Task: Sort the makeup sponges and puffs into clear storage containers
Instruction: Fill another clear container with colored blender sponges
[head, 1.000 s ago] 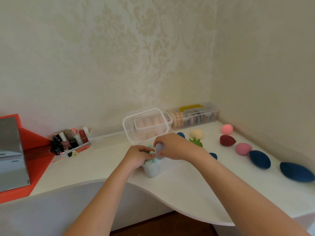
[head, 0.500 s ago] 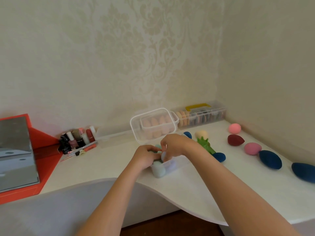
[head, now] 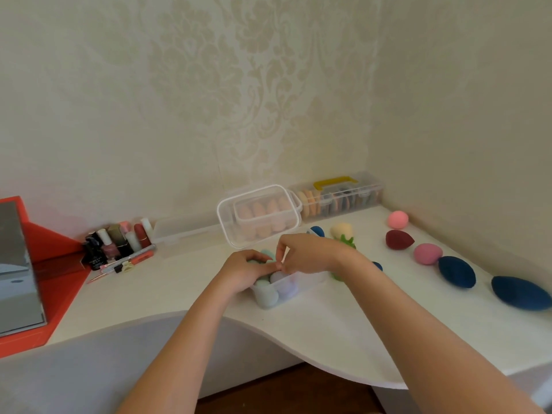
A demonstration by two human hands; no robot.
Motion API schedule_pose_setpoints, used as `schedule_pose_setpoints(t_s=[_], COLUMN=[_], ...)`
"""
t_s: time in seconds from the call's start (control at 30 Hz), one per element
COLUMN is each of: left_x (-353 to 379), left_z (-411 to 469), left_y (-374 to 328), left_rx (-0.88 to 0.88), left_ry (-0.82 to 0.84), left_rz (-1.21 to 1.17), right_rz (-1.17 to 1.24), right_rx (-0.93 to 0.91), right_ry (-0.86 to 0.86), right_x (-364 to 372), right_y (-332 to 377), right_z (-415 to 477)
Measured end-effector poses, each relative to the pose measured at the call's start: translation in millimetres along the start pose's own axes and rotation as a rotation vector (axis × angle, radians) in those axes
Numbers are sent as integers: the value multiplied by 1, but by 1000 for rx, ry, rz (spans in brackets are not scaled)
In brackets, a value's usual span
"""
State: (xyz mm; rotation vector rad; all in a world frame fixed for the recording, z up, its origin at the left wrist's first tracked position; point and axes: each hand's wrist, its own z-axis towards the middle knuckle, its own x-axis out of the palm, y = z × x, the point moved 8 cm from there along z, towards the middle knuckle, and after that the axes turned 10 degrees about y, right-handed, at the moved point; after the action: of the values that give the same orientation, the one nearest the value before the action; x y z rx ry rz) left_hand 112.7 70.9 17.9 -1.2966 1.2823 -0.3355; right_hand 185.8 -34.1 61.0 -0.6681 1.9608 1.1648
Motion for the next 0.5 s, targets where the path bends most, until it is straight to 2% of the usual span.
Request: schedule_pose_setpoints(t_s=[0.2,0.33,0.4,0.5], left_x=[1,0,1,1], left_z=[-2,-3,-3,-4], left_y=[-3,-2,-3,-3], left_rx=[-9,12,21,40], left_ry=[40,6,11,16], left_rz=[23,8,8,10], right_rz=[132,197,194,171], right_rx=[-63,-112,-67,95], right_ry=[-184,-453,-556,-704], right_x=[-7,-50,-71,-93], right_y=[0,-11,-29,-72], right_z=[-12,-58,-85,-118])
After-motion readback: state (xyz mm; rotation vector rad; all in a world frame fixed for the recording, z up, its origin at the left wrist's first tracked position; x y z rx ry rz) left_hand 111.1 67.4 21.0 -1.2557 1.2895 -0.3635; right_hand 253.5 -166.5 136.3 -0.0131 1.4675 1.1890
